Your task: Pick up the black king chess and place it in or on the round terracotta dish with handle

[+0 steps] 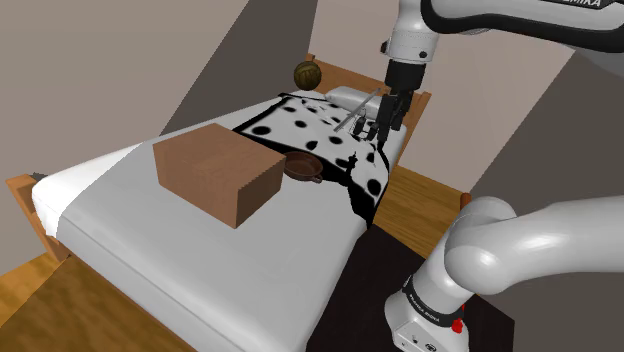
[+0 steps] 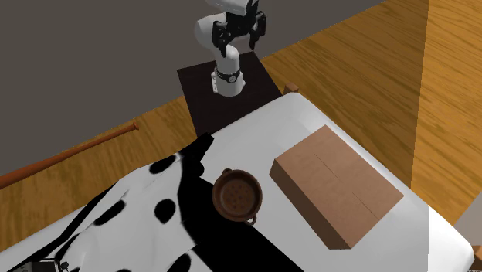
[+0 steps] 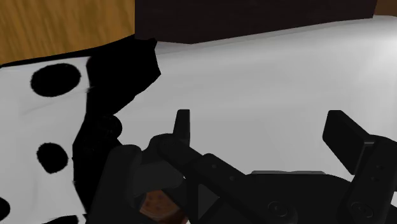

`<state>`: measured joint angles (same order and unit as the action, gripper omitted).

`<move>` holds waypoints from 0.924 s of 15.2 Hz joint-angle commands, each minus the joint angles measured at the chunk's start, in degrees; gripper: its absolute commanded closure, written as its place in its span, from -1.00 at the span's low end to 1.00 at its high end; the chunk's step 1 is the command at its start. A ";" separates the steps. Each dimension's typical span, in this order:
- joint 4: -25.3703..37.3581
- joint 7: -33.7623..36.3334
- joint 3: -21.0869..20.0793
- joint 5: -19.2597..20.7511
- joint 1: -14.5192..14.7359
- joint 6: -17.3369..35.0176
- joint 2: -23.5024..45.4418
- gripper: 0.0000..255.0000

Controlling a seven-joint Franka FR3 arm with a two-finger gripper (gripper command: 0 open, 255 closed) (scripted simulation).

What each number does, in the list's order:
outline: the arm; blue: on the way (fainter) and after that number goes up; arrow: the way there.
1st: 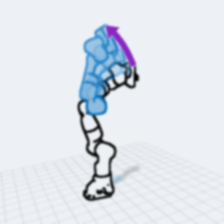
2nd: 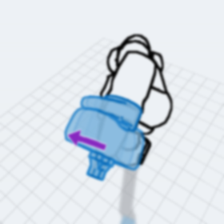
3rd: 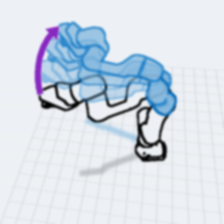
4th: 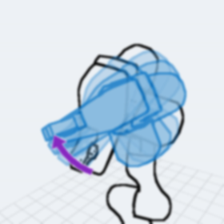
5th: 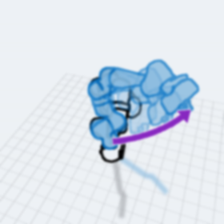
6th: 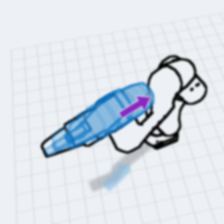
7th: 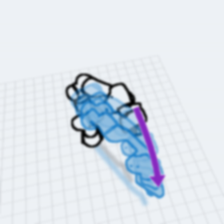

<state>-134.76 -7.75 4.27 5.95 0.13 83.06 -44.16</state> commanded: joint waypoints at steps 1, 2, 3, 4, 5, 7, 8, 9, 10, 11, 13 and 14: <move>0.00 0.00 0.00 0.00 0.00 0.00 0.00 -1.00; -0.97 -0.81 0.98 0.68 -0.31 1.86 0.45 -1.00; -1.86 -1.62 1.98 1.35 -0.62 3.73 0.98 -1.00; -2.67 -2.41 2.98 1.99 -0.93 5.63 1.61 -1.00; -3.41 -3.20 4.00 2.60 -1.24 7.55 2.33 -1.00; -4.64 -4.77 6.07 3.76 -1.81 11.42 4.04 -1.00; -5.14 -5.55 7.12 4.29 -2.08 13.38 5.04 -1.00; -5.55 -6.34 8.16 4.77 -2.35 15.35 6.12 -1.00; -5.88 -7.14 9.20 5.20 -2.61 17.33 7.30 -1.00; -6.13 -7.95 10.26 5.58 -2.83 19.31 8.57 -1.00; -6.37 -9.61 12.37 6.16 -3.21 23.28 11.36 -1.00; -6.36 -10.47 13.45 6.35 -3.35 25.25 12.88 -1.00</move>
<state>-140.98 -17.53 16.77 12.14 -3.15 106.08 -32.81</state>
